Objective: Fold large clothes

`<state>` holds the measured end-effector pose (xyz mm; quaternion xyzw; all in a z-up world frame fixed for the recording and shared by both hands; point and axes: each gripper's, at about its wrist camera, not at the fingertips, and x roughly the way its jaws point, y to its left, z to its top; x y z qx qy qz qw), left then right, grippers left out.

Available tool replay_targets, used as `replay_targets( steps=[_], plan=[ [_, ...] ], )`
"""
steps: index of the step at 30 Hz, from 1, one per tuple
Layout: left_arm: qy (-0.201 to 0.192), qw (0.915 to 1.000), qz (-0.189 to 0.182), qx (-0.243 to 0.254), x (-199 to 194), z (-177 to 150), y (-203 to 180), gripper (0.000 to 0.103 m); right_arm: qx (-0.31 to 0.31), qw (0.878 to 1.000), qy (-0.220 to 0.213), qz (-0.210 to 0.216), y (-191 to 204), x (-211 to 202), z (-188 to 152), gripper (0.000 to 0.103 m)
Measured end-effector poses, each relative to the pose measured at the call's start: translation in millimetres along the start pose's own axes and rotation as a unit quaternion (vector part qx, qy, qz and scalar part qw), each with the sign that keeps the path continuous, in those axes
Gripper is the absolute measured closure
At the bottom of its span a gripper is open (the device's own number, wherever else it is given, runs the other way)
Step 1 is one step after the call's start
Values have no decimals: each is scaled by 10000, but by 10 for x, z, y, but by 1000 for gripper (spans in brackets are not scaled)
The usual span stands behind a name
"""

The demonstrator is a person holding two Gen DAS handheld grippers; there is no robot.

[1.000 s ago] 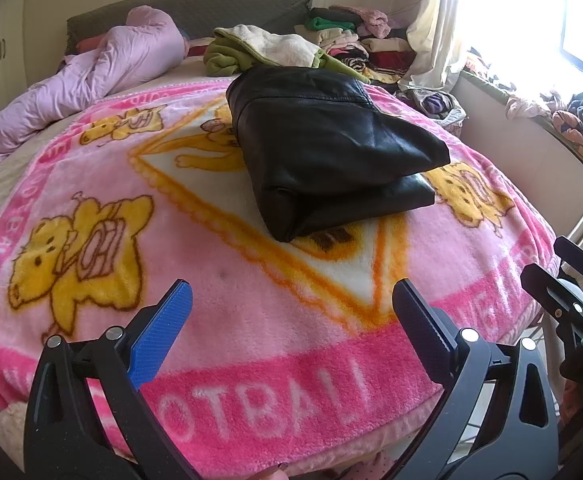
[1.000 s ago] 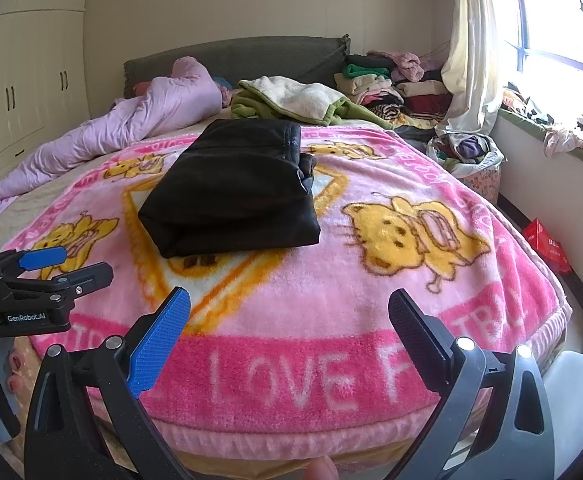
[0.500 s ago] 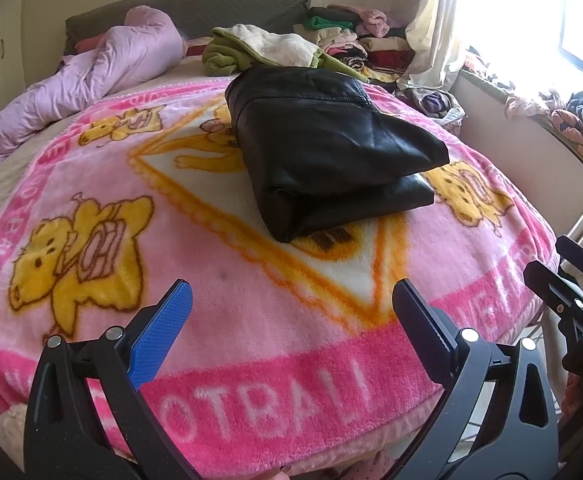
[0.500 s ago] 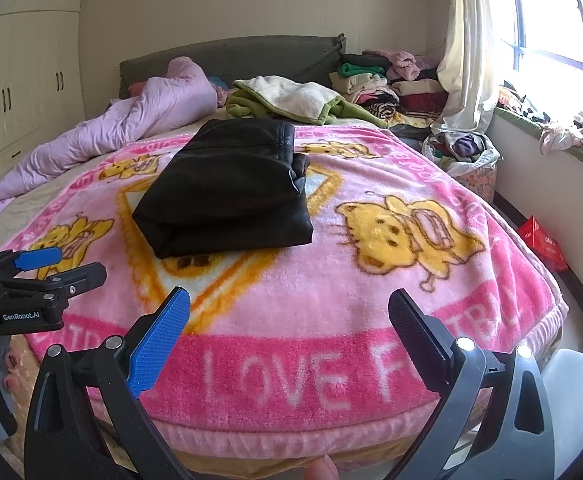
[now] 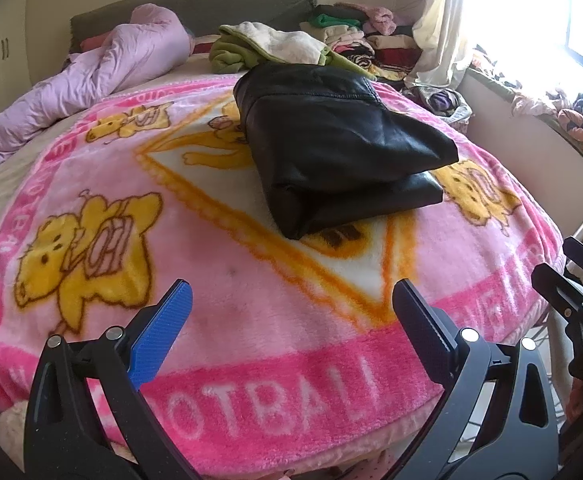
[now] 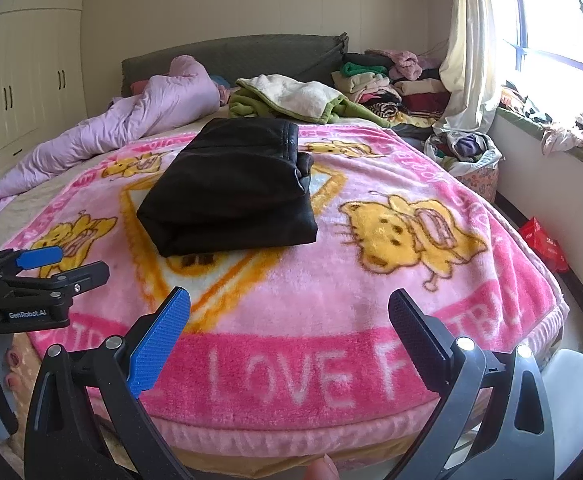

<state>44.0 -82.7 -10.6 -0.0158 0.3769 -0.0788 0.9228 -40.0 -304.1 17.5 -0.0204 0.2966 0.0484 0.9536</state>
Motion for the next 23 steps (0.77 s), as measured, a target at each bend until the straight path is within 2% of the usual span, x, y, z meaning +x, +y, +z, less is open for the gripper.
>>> replay_targets(
  steps=[5,10,13,16,19,20,22,23],
  plan=[
    [64,9998,188,35,31,-14,19,9,-29,10000,6,-15,13,-6,-12,4],
    [104,9999,76,48,43,-27,25,9,22,10000,56,-42,28,-5,-20,4],
    [93,9999,-25,-87,25,14,102,9,310,9995,56,-39,-77,-46,-50,4],
    [87,9989,-54,-465,10,151,376,9,744,9971,97,-144,-312,-67,-117,4],
    [-58,9955,237,-920,-47,346,839,9,1128,9914,152,-652,-741,-107,-225,4],
    [-98,9940,315,-1046,-69,393,997,9,1286,9871,154,-936,-958,-134,-285,4],
    [-208,9869,720,-1428,-137,530,1556,9,1615,9748,266,-1518,-1386,-178,-411,4],
    [-238,9839,890,-1532,-158,567,1768,9,1914,9611,339,-1965,-1741,-228,-528,4]
  ],
)
